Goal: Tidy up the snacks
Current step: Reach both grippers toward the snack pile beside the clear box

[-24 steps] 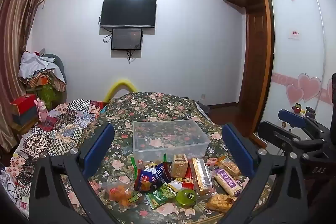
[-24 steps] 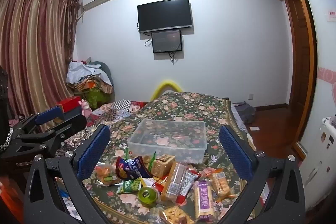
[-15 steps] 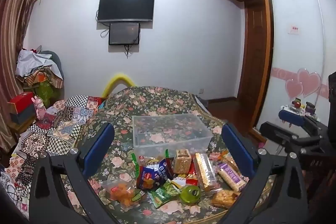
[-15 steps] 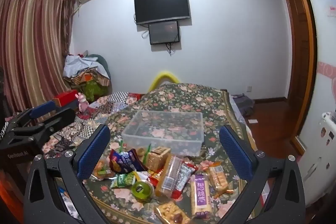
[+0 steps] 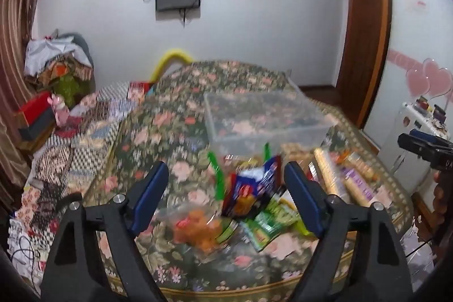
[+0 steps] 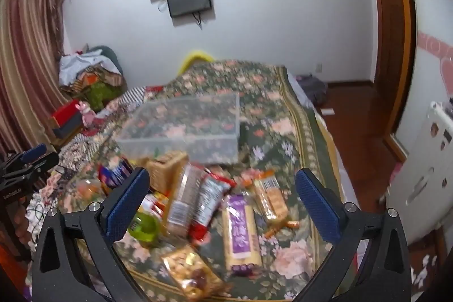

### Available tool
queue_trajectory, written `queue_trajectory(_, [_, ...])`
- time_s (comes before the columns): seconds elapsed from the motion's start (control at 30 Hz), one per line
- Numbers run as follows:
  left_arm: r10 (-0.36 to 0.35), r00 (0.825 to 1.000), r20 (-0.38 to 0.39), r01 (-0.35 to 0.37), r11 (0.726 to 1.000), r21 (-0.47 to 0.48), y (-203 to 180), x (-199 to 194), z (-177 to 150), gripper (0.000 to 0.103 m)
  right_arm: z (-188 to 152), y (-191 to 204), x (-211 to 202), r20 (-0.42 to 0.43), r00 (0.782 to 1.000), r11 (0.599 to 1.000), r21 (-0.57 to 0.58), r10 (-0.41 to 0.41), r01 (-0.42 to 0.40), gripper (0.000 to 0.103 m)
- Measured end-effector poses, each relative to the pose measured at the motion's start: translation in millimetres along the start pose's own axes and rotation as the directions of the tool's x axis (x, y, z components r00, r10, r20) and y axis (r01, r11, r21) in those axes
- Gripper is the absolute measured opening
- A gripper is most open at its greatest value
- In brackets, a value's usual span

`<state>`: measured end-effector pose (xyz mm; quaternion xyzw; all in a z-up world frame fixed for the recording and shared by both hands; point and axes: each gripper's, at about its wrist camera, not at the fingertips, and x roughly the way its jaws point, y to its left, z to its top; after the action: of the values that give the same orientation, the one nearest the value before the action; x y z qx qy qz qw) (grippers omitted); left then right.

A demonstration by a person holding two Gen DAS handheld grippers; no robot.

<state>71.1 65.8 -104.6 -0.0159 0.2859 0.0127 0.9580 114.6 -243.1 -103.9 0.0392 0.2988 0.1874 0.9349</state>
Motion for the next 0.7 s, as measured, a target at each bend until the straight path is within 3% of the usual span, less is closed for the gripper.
queue_trajectory(0.3, [0.014, 0.984, -0.180, -0.028, 0.997, -0.077, 32.5, 55.5, -36.9, 0.079, -24.8, -22.1, 47.0, -0.183, 0.983, 0.999, 0.036, 0.013, -0.006, 0.080])
queue_trajectory(0.43, [0.019, 0.972, -0.234, -0.048, 0.992, -0.121, 46.3, 73.6, -46.5, 0.079, -35.9, -27.4, 60.1, -0.235, 0.972, 1.000, 0.029, 0.010, -0.003, 0.077])
queue_trajectory(0.6, [0.011, 0.969, -0.247, -0.049, 0.988, -0.145, 50.5, 85.8, -53.8, 0.080, -45.4, -32.8, 73.7, -0.294, 0.956, 1.000, 0.025, 0.010, -0.003, 0.066])
queue_trajectory(0.7, [0.008, 0.968, -0.250, -0.044, 0.989, -0.140, 46.9, 88.1, -54.6, 0.080, -49.5, -33.9, 75.8, -0.302, 0.953, 1.000, 0.010, 0.004, -0.001, 0.065])
